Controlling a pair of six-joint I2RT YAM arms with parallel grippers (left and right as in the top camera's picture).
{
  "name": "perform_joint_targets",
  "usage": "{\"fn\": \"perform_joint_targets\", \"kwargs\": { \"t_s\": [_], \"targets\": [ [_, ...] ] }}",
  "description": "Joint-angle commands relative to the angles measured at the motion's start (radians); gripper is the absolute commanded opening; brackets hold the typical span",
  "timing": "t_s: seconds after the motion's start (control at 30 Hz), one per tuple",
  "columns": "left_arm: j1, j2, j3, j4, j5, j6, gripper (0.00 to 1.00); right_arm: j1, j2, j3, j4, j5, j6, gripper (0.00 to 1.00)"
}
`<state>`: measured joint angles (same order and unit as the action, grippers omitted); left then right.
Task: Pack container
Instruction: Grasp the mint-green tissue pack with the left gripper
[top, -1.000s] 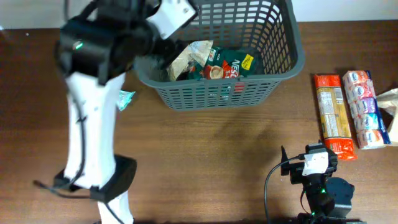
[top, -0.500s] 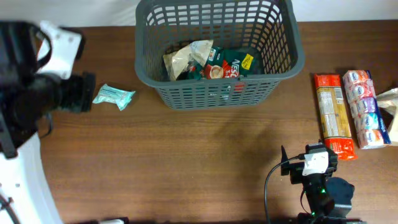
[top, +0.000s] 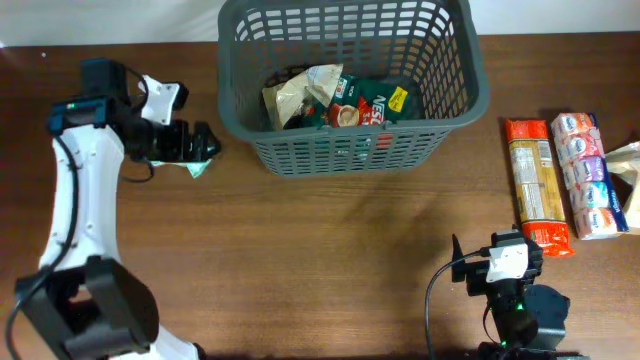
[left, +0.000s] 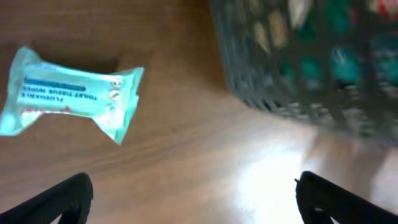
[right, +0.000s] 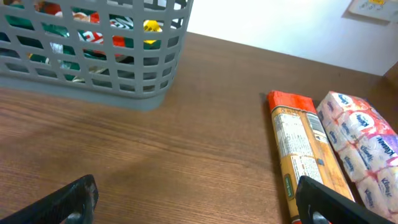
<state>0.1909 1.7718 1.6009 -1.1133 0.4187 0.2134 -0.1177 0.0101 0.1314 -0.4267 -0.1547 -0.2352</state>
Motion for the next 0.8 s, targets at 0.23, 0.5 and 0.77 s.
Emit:
{"fn": "perform_joint_targets", "kwargs": {
  "t_s": [0.23, 0.5, 0.77],
  "targets": [
    [0.003, 0.177, 0.005, 0.09, -0.472, -1.146, 0.8, 0.006, -0.006, -0.007, -0.002, 0.009, 0.008, 0.99],
    [-0.008, 0.266, 0.004, 0.179, -0.483, -1.414, 0.79, 0.006, -0.006, -0.007, -0.002, 0.009, 0.008, 0.99],
    [-0.021, 0.389, 0.004, 0.288, -0.467, -1.432, 0.73, 0.006, -0.006, -0.007, -0.002, 0.009, 0.008, 0.99]
  ]
}}
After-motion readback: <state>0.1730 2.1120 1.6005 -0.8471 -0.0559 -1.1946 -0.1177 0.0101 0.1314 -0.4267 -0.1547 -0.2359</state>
